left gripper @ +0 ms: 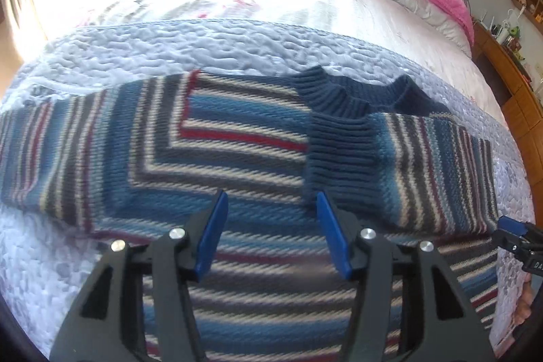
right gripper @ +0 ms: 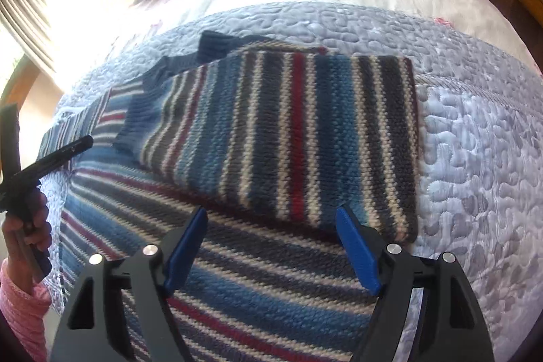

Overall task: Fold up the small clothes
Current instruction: 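Grasp the other sleeve cuff with the left tool and lift it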

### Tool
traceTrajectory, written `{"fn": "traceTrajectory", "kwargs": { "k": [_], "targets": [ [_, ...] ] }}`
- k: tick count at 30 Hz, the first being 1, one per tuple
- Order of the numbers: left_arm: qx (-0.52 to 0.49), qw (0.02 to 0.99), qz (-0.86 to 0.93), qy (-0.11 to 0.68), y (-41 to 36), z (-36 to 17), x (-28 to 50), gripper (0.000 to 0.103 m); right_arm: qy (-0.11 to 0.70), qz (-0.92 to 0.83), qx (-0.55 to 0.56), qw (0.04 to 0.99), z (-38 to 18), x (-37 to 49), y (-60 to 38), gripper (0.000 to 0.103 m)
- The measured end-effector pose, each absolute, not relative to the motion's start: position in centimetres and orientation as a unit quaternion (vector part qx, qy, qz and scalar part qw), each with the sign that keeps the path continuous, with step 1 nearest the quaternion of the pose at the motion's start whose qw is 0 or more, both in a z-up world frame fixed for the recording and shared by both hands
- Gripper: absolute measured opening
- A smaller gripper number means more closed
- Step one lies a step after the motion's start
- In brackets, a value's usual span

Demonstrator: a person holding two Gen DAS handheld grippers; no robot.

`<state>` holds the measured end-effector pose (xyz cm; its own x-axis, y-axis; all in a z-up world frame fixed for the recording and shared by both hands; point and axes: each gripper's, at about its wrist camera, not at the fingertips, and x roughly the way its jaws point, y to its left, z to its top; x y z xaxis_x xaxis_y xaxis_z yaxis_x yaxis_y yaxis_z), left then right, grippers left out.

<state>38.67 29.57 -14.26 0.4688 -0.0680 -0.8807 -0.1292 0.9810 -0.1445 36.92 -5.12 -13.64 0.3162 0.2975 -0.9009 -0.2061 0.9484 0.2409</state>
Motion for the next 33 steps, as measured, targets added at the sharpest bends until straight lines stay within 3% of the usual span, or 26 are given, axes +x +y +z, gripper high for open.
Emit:
{"fn": "traceTrajectory", "kwargs": {
  "k": [7, 18, 23, 33],
  "targets": [
    [-0.126, 0.836, 0.14, 0.516, 44.4, -13.3, 33.2, 0.054, 0.594, 0.19, 0.001, 0.781, -15.2, 35.2, 1.2, 0.078],
    [-0.278, 0.79, 0.254, 0.484, 64.7, -14.8, 29.8, 0.054, 0.604, 0.173, -0.041, 0.777, -17.6, 36.5, 5.6, 0.081],
    [-0.331, 0.791, 0.252, 0.448, 69.5, -15.6, 29.8, 0.049, 0.605, 0.173, -0.031, 0.776, -18.3, 37.0, 5.4, 0.083],
    [-0.398, 0.796, 0.209, 0.406, 72.5, -17.4, 30.8, 0.048, 0.599, 0.179, -0.031, 0.78, -18.7, 37.2, 5.5, 0.086]
  ]
}}
